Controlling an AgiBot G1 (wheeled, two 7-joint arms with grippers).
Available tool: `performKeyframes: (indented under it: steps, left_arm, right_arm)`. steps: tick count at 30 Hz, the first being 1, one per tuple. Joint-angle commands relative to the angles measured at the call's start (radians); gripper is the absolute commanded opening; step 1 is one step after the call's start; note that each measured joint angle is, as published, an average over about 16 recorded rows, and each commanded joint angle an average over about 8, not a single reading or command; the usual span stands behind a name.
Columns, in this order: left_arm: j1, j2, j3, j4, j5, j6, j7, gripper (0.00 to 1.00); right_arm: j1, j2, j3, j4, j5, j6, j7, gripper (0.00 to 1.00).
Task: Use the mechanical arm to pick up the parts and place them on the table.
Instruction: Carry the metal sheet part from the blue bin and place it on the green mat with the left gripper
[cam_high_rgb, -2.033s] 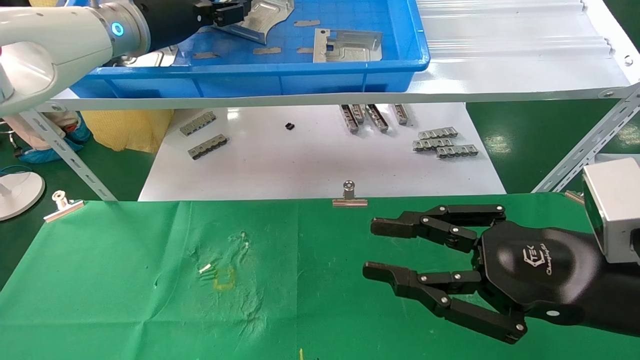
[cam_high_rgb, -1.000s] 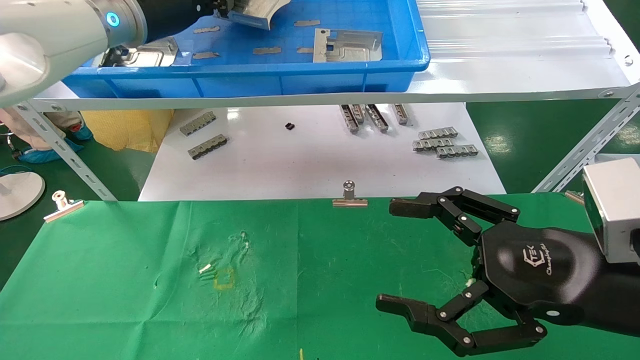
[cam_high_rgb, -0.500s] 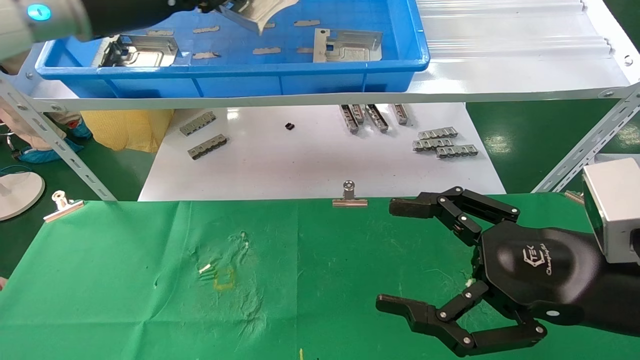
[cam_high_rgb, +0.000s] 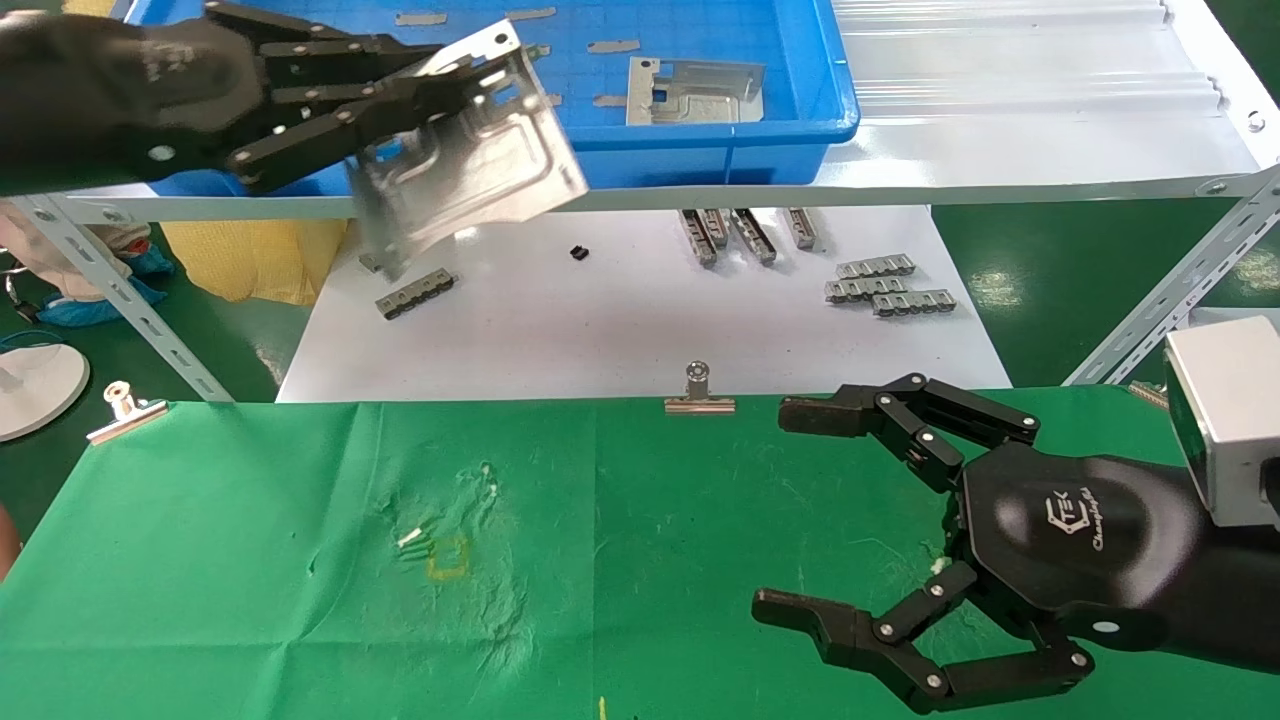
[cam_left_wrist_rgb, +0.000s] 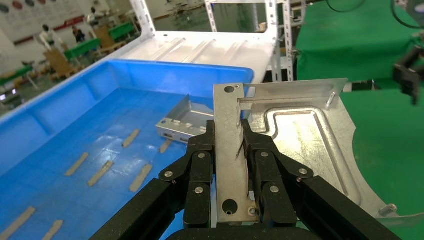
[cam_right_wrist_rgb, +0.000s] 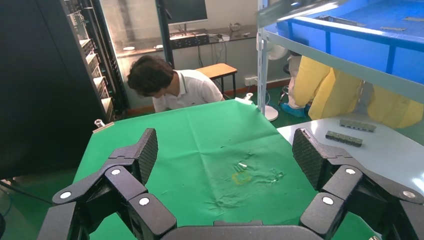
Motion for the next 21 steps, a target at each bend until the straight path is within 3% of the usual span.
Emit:
performKeyframes:
  steps: [1,7,11,14,21]
  left_arm:
    - [0.016,-0.027,0.004,-0.031,-0.012,0.041,0.019,0.00]
    - [0.176,-0.165,0.095,-0.271,-0.130,0.039,0.012,0.00]
    - [0.268,-0.221,0.173,-0.334,-0.150,0.024,0.057,0.00]
    - [0.307,-0.209,0.229,-0.308,-0.103,-0.002,0.138,0.00]
    - [0.317,-0.098,0.296,-0.159,0.022,-0.061,0.366,0.00]
  right_arm:
    - [0.000,0.000,0.000,0.000,0.000,0.000,0.000,1.00]
    - [0.000,0.000,0.000,0.000,0.000,0.000,0.000,1.00]
    - [0.000,0.000,0.000,0.000,0.000,0.000,0.000,1.00]
    - [0.000,0.000,0.000,0.000,0.000,0.000,0.000,1.00]
    - [0.000,0.000,0.000,0.000,0.000,0.000,0.000,1.00]
